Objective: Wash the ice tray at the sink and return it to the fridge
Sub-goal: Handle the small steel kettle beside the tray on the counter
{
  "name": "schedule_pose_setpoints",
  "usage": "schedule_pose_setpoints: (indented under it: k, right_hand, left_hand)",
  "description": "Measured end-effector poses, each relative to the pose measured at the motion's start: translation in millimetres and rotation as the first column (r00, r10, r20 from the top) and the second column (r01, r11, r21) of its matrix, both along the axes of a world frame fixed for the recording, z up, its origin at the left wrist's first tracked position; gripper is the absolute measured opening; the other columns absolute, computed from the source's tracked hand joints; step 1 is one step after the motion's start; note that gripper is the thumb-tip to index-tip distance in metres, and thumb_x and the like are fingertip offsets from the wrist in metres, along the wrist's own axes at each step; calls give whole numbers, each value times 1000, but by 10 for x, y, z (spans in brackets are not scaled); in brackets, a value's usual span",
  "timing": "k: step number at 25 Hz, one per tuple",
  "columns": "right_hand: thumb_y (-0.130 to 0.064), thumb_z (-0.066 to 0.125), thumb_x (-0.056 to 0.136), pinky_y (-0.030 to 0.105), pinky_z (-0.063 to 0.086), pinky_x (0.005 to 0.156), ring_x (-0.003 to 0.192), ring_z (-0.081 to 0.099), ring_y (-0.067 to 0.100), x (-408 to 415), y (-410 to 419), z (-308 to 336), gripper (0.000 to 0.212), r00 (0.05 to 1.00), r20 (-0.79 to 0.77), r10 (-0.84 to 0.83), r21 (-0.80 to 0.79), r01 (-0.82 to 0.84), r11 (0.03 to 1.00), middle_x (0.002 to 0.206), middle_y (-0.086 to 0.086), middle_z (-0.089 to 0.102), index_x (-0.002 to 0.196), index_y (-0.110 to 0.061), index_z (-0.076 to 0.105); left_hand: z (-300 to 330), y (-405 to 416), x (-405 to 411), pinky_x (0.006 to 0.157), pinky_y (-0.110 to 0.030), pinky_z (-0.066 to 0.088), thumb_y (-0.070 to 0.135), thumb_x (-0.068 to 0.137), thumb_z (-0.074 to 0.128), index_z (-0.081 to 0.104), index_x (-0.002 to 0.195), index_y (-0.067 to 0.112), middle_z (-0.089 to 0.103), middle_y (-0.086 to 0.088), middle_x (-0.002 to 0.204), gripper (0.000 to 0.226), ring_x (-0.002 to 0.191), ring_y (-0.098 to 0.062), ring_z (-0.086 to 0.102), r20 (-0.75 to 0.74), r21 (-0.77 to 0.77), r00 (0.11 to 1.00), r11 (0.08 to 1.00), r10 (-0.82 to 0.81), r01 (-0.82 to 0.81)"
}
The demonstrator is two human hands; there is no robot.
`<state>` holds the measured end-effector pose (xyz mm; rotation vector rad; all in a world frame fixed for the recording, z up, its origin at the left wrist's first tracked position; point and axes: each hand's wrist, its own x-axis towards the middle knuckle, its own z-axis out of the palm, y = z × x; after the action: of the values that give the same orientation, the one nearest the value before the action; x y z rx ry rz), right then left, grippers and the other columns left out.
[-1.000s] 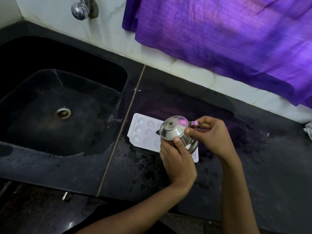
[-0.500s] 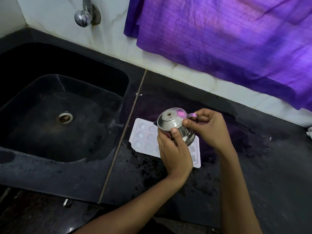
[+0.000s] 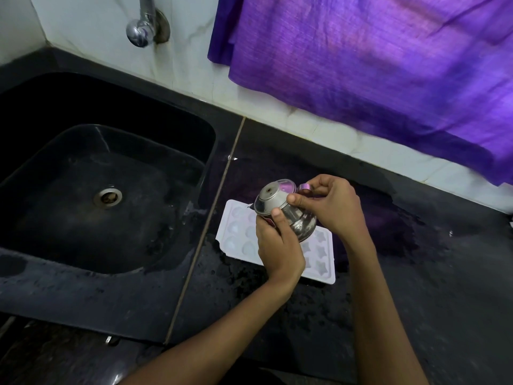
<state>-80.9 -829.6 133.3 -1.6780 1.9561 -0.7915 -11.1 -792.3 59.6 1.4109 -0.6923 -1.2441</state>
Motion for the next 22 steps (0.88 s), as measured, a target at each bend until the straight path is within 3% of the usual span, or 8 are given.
schedule_pose_setpoints:
  k: [6,14,19,22]
  right_hand:
    - [-48,80,58,41,56,76,73,68,9,-21,3,-13,34,1000,-6,-17,3,17,1000,72,-7,71,76,-23,65]
    - [-46,81,59,38,57,76,73,68,7,-18,17,13,32,1000,2,-21,9,21,1000,72,-7,71,76,-24,65]
    - [-42,83,59,39,57,78,71,70,6,-36,82,23,31,992,119,-35,-1,35,999,70,-8,72,75,-21,66]
    - [-56,78,47,47,57,78,72,71,11,-31,149,22,47,976,215,-41,-22,47,999,72,-5,73,76,-21,67]
  left_hand:
    - [13,6,2,80,-23,42,44,98,28,50,121,17,63,0,113,41,100,-14,60,-1,-6,1000,1000,-12,12]
    - [1,12,-2,85,-27,45,45,98,28,50,123,18,63,2,115,43,104,-15,60,7,-37,1000,999,-1,1]
    - [-16,21,11,92,-35,48,51,95,30,49,127,21,63,5,118,48,107,-12,60,39,-121,999,992,28,-23]
    - [17,43,26,92,-33,48,51,93,32,47,130,19,62,4,122,51,110,-11,59,62,-177,997,983,50,-38]
